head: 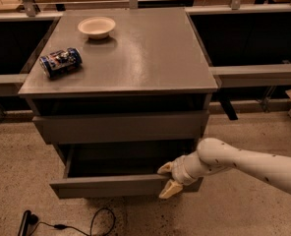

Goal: Open middle drawer

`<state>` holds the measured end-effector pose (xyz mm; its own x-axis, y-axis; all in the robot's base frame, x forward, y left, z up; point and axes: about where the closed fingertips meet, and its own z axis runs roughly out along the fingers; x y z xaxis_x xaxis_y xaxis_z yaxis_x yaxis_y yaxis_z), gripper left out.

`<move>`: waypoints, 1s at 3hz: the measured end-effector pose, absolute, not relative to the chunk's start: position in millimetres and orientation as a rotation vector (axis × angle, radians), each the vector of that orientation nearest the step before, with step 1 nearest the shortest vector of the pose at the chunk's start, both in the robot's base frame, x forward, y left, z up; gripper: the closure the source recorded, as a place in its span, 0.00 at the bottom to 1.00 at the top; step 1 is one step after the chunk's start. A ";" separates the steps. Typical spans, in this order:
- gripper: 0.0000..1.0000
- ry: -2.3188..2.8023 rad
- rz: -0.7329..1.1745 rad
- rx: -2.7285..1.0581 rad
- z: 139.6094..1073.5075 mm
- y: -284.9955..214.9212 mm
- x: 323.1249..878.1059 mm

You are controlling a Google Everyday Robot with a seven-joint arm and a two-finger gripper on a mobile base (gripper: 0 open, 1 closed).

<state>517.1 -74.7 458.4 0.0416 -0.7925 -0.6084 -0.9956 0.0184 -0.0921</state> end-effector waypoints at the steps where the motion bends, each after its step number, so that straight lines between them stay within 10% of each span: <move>1: 0.15 1.722 0.697 -1.827 481.9 -56.6 471.7; 3: 0.28 1.693 0.776 -1.867 499.4 -39.6 440.0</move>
Offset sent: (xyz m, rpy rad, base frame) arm -0.1076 0.0404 0.0423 0.1446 0.1665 0.1588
